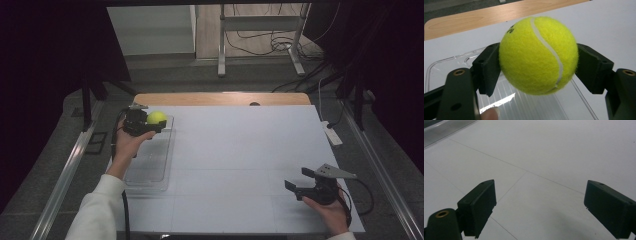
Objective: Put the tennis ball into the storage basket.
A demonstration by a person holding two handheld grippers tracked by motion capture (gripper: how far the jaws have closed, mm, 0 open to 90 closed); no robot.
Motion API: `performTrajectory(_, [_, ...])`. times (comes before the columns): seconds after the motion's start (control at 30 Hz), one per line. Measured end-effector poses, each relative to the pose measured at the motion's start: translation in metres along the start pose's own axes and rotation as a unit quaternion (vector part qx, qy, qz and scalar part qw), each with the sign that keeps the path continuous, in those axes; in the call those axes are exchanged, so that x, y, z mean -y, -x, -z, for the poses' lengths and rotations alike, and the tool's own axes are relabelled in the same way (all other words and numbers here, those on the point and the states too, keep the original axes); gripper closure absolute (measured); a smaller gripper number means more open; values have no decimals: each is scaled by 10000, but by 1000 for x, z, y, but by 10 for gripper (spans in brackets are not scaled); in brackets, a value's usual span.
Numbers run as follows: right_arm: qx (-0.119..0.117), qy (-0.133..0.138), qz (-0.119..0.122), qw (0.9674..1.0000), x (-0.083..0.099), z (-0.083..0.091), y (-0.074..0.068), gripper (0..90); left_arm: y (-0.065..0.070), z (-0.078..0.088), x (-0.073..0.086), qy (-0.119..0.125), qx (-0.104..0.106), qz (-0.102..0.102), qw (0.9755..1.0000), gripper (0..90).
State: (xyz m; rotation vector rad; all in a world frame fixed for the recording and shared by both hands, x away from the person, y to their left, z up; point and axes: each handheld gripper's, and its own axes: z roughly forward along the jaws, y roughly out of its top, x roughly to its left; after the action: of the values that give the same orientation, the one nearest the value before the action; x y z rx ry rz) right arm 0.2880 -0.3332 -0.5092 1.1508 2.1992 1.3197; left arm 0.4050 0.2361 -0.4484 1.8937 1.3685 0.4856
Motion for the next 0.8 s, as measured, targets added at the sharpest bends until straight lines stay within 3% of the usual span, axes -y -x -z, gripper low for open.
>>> performTrajectory(0.43, [14, -13, -2, 10000, 0, 0, 0, 109, -16, -11, 4, -195, -270, 255, 9991, 268])
performTrajectory(0.8, [12, -23, -1, 10000, 0, -1, 0, 109, -22, -6, 4, -186, -336, 295, 9988, 268])
